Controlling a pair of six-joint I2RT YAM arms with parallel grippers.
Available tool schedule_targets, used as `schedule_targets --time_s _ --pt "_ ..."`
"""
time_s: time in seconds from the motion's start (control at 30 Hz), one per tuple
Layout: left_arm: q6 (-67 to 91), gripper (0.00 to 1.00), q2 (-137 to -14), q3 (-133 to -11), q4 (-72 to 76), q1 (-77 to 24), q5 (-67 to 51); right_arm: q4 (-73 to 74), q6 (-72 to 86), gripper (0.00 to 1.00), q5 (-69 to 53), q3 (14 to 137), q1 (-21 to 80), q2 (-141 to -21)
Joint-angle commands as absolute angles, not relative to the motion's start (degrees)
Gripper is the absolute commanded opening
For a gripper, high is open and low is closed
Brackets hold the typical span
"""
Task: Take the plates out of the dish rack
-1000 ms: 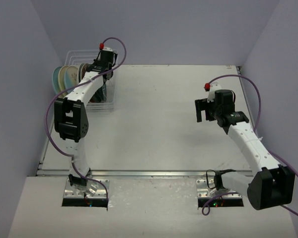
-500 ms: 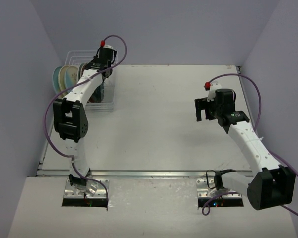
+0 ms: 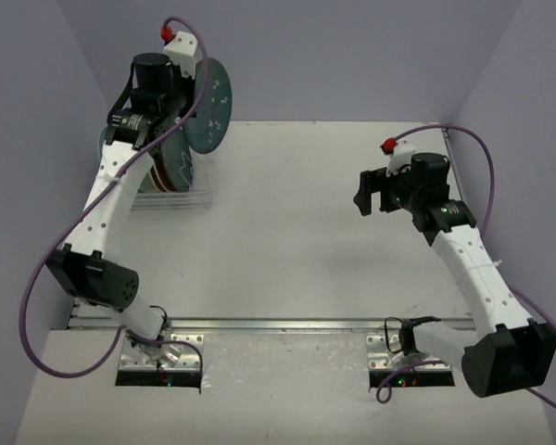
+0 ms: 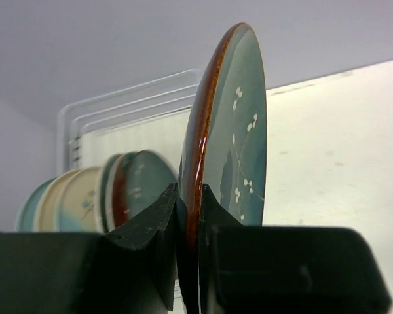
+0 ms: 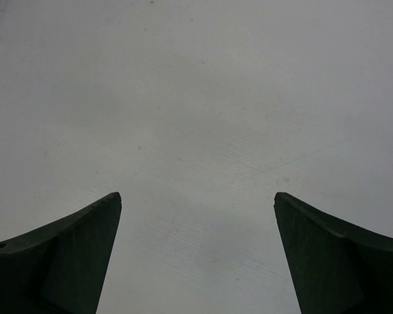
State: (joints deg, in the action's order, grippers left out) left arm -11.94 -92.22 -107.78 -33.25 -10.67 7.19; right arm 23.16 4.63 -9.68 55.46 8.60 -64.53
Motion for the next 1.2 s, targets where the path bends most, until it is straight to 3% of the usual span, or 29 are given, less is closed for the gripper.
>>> schedule_targets --time_s 0.0,0.1,0.27,0.7,0.93,1.03,1.17 --pt "-8.6 0.0 -87.5 -103.6 -32.4 -11.8 -25.9 19.9 6.3 0.99 -23.4 60.8 8.5 -64.7" --pt "-9.5 0.0 -87.6 -99.9 -33.9 -12.4 -37.1 19.6 7.6 0.99 -29.2 63.8 8.5 -66.1" --pt "-10.4 0.0 -87.8 -95.5 -35.1 -13.9 -45.6 17.2 11.8 0.99 -38.2 66.7 9.6 -69.2" --pt "-14.6 0.0 -90.8 -92.8 -40.2 -17.2 -54.2 17.8 12.7 0.89 -41.7 71.4 17.4 -80.9" --pt "-16.3 0.0 -91.4 -92.1 -40.6 -17.2 -58.4 18.5 13.3 0.54 -46.0 73.6 18.6 -86.0" --pt "-15.9 0.0 -92.1 -92.5 -40.5 -17.2 -59.0 18.9 13.9 0.26 -47.8 74.0 18.6 -87.1" --pt "-15.3 0.0 -92.7 -92.8 -40.0 -17.2 -59.9 19.5 14.9 0.14 -50.8 74.2 18.7 -88.2"
